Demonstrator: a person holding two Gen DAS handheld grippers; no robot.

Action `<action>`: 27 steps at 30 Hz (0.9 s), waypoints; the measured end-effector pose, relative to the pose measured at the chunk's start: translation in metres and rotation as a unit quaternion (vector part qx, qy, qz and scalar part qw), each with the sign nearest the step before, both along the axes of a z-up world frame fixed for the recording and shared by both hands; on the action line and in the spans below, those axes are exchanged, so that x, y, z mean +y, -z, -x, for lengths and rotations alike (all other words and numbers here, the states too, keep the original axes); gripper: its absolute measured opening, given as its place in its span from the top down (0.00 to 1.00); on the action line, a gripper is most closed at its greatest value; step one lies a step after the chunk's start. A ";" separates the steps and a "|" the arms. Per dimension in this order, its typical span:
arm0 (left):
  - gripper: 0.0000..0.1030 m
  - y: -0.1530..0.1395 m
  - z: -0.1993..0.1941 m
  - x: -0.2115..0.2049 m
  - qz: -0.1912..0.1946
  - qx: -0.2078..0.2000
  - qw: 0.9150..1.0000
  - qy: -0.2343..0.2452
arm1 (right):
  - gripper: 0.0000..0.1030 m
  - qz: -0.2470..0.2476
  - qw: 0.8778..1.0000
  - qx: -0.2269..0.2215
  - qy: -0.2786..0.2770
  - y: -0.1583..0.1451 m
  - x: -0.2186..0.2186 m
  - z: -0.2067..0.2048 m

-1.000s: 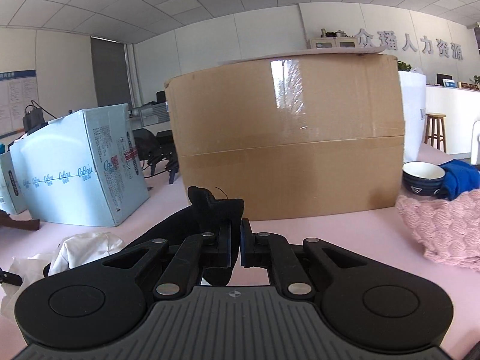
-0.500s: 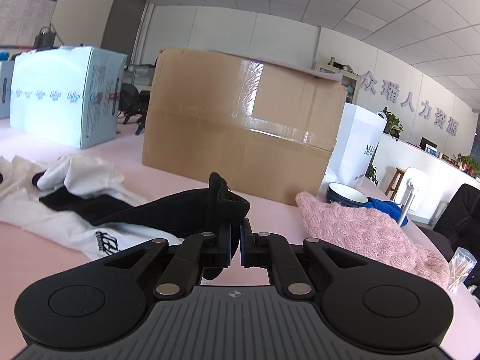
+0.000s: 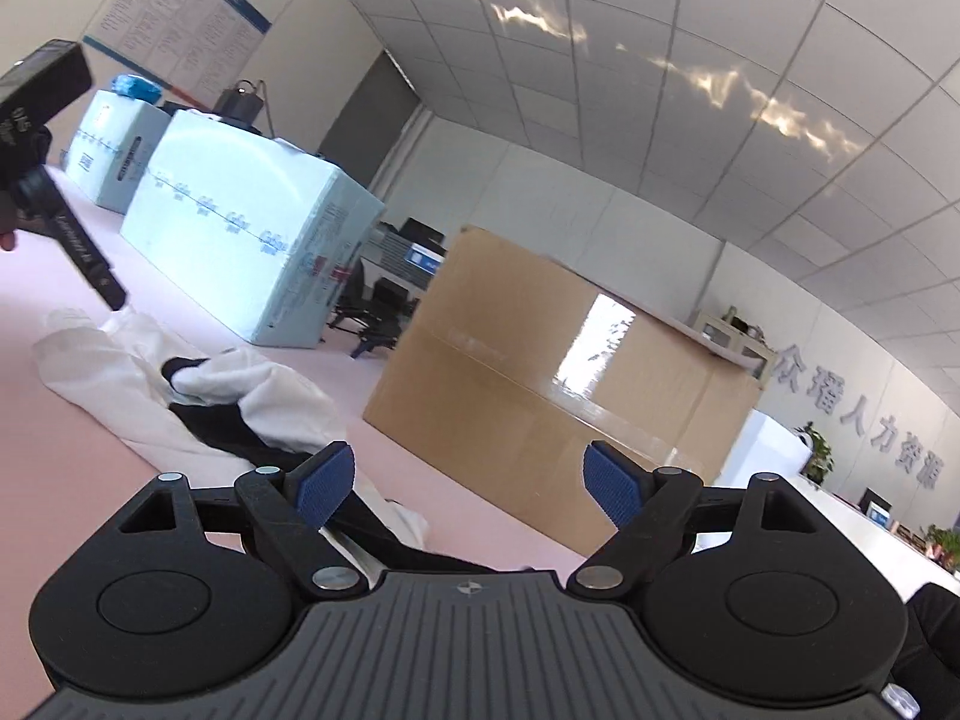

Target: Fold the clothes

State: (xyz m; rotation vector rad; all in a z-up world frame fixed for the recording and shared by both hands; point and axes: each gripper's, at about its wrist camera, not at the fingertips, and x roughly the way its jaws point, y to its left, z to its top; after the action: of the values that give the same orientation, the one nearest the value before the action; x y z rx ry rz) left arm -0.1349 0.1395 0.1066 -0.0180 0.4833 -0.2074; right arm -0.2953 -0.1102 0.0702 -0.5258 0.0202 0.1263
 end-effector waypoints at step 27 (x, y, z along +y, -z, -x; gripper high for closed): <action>0.08 0.037 -0.093 0.018 0.007 0.062 0.992 -0.114 | 0.75 0.191 0.978 0.079 -0.016 0.067 0.116 -0.154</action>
State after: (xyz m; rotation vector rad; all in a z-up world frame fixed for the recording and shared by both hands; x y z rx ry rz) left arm -0.0420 0.1573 0.0699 -0.1005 0.5989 0.0140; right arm -0.1410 0.0059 0.0031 -0.8989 0.1938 0.1982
